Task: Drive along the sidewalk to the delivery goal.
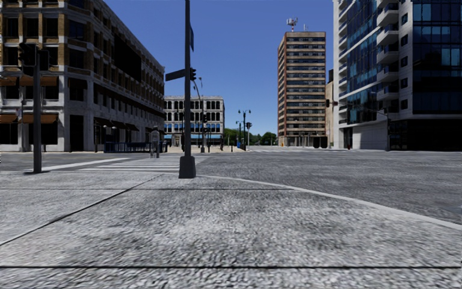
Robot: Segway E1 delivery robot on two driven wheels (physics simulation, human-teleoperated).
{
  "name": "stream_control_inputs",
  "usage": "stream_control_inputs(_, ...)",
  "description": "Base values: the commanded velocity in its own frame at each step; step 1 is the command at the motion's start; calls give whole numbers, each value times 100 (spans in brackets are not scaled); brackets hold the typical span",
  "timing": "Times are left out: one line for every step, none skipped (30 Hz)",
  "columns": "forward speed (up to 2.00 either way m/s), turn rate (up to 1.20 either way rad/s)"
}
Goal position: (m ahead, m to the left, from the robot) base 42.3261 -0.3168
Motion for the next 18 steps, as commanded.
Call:
stream_control_inputs(200, 71)
stream_control_inputs(200, 71)
stream_control_inputs(200, 73)
stream_control_inputs(200, 73)
stream_control_inputs(200, 73)
stream_control_inputs(200, 73)
stream_control_inputs(200, 73)
stream_control_inputs(200, 73)
stream_control_inputs(200, 73)
stream_control_inputs(200, 73)
stream_control_inputs(200, 73)
stream_control_inputs(200, 73)
stream_control_inputs(200, 73)
stream_control_inputs(200, 73)
stream_control_inputs(200, 73)
stream_control_inputs(200, 73)
stream_control_inputs(200, 73)
stream_control_inputs(200, 73)
